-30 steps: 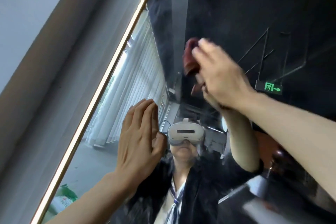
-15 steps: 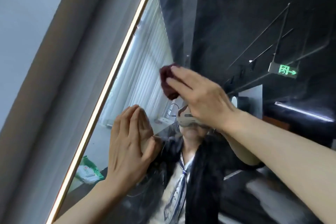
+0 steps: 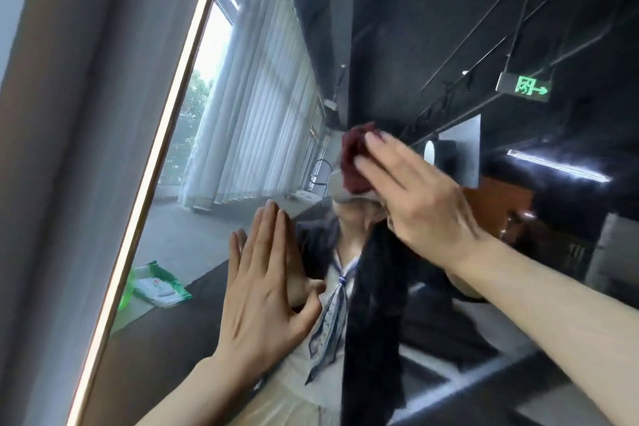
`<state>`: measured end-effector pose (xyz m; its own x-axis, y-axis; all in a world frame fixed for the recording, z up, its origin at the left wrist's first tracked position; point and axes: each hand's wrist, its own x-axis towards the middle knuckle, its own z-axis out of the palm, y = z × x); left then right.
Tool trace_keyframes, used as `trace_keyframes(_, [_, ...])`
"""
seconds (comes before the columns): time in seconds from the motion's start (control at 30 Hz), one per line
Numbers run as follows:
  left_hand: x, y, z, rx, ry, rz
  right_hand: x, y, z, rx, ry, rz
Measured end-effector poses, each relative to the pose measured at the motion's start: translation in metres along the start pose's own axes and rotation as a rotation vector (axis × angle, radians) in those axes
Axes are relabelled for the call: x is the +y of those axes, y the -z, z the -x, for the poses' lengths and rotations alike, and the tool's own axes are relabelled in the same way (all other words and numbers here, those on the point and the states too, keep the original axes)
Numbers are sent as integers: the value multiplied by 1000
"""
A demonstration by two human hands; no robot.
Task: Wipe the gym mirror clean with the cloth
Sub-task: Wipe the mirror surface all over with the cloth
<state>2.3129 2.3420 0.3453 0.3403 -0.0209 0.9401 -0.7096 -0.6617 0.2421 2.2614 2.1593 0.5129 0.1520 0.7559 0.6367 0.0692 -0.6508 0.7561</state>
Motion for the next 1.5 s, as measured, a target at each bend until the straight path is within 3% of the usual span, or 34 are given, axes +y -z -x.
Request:
trace_keyframes(0.07, [3, -2, 1, -8, 15, -49, 21, 3, -23, 110, -271, 53])
trace_keyframes(0.13, [3, -5, 2, -6, 14, -113, 6, -4, -24, 168, -350, 22])
trace_keyframes(0.27, [-2, -2, 3, -21, -13, -187, -62, -13, 38, -29, 0, -103])
trace_keyframes(0.37, [-5, 1, 4, -64, -47, -232, -60, -1, 61, -171, 248, -153])
trace_keyframes(0.43, [-5, 2, 4, -72, -58, -264, -32, 2, 47, -81, 141, -95])
trace_keyframes(0.53, [-5, 2, 3, -61, -64, -290, 2, 5, 13, 127, -293, -1])
trace_keyframes(0.6, [-4, 1, 3, -59, -61, -293, -10, -3, 6, 177, -405, 21])
trace_keyframes(0.8, [-8, 6, 3, -77, -71, -291, -70, -2, 62, -94, 22, -97])
trace_keyframes(0.87, [-10, 10, 1, -35, -74, -235, -54, 9, 74, -39, -71, -56])
trace_keyframes(0.97, [-10, 18, -11, 72, -60, -133, -15, 17, 64, 134, -422, 63])
trace_keyframes(1.03, [-14, 22, -26, 123, -58, -107, -1, 10, 33, 181, -522, 71])
trace_keyframes(1.17, [-26, 29, -53, 166, 28, -37, -32, -27, -45, 208, -469, 6])
trace_keyframes(1.37, [-48, 31, -63, 164, 139, -10, -97, -48, -44, 12, -40, -174])
trace_keyframes(1.43, [-54, 33, -60, 140, 92, -60, -69, -37, -32, 30, -74, -134])
trace_keyframes(1.5, [-58, 35, -61, 128, 73, -81, -26, -23, -37, 164, -317, -41])
